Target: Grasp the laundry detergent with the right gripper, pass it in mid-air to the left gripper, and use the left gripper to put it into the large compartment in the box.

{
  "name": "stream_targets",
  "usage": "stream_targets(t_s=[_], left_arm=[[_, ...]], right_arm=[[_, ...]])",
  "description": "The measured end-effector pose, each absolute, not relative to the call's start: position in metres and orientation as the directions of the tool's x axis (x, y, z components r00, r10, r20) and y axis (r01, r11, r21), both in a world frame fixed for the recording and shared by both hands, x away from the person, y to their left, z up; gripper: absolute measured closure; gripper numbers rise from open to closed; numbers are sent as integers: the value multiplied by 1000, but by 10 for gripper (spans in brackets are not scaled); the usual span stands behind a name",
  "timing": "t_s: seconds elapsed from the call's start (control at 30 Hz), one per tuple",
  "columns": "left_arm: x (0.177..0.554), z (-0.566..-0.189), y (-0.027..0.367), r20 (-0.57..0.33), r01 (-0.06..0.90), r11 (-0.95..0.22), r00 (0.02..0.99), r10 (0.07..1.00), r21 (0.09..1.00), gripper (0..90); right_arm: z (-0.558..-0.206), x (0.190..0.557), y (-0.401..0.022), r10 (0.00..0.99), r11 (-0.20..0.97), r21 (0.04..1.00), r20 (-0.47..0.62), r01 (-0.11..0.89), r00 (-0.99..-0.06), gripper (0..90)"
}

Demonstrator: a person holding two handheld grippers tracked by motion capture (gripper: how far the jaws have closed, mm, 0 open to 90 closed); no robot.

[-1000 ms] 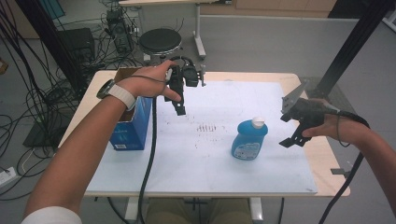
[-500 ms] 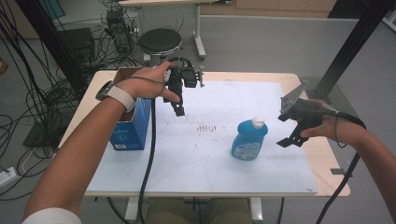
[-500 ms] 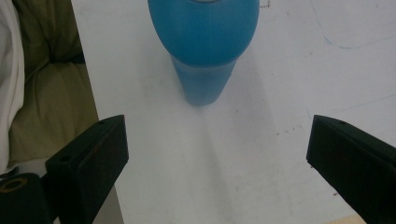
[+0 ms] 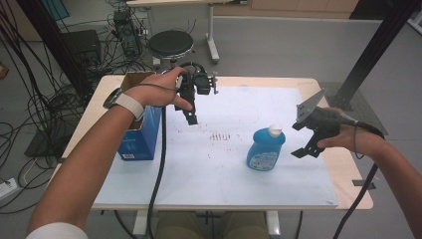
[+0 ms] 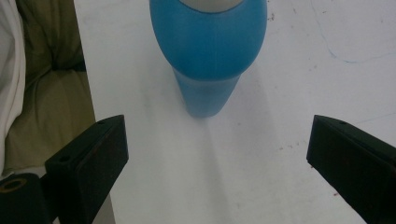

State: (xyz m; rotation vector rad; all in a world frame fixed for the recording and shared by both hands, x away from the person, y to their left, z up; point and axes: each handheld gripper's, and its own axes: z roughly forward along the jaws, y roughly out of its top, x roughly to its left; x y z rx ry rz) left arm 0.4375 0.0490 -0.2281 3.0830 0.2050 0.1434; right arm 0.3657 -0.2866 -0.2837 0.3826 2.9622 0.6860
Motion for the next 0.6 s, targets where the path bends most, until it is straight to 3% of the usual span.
stream_targets(t_s=[0.6], left_arm=[[437, -233, 48, 86, 135, -989, 986, 140, 62, 115]], right_arm=[[-296, 368, -282, 226, 841, 509, -23, 183, -974, 48]])
